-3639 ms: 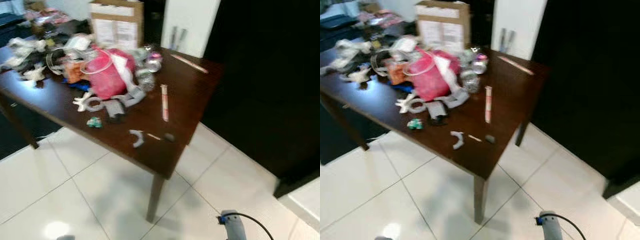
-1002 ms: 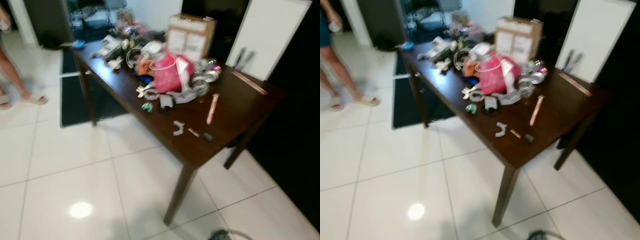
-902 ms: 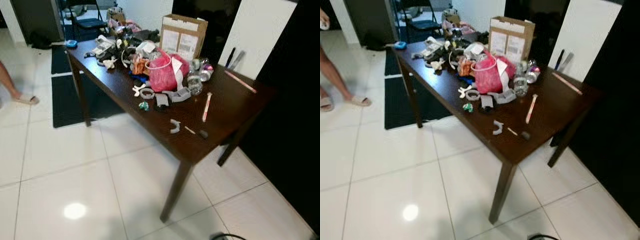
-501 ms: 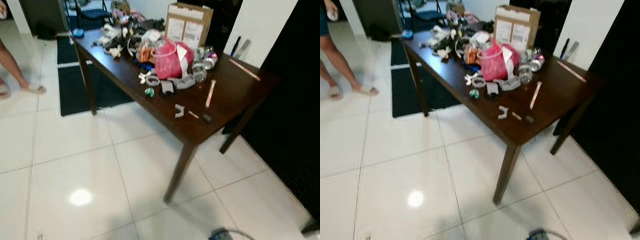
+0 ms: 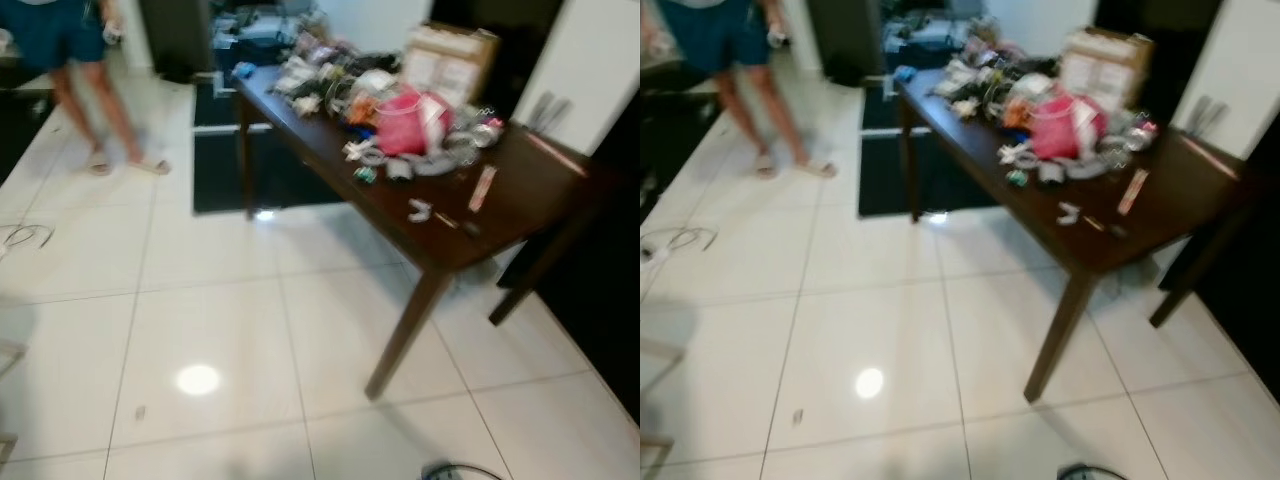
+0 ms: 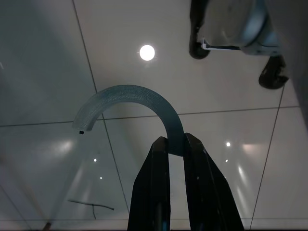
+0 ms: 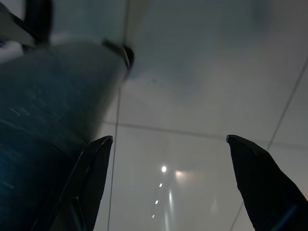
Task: Picking trash to rubbish bin
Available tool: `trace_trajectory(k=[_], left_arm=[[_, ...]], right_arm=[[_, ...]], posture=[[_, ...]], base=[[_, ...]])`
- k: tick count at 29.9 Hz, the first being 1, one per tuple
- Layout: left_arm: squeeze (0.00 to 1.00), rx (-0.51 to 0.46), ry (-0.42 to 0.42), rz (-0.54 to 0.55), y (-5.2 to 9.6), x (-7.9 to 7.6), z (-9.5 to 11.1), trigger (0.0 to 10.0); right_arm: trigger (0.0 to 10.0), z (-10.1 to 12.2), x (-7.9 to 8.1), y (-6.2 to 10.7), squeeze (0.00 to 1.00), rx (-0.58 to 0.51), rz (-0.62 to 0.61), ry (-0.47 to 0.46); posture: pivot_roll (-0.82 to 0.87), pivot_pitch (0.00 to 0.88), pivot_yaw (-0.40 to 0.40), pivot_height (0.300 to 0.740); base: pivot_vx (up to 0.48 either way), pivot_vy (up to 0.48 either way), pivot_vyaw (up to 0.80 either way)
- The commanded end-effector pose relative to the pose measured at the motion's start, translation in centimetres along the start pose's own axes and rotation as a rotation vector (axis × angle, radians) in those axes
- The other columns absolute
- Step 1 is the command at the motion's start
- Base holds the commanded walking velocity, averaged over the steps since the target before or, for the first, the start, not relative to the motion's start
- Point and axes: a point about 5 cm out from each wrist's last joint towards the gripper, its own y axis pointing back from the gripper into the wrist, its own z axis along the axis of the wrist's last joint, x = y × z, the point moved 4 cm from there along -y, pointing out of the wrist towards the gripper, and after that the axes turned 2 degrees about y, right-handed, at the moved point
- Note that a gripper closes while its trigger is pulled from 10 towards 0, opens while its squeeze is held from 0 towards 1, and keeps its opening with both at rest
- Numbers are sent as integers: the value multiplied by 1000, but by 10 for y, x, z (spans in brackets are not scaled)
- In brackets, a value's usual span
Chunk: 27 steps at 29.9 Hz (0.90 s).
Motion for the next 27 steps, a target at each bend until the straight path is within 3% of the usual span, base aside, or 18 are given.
trace_trajectory(k=[1,27], left_arm=[[0,-6,-2,-5,0,-2,1,10000],[0,-12,-11,19,0,4,1,10000]], right_arm=[[10000,-3,0,0,0,9,3,1],[10000,-7,5,0,0,26,12,37]], posture=[[112,89,-64,740],[112,86,-61,740]], base=[[0,0,725],[0,0,725]])
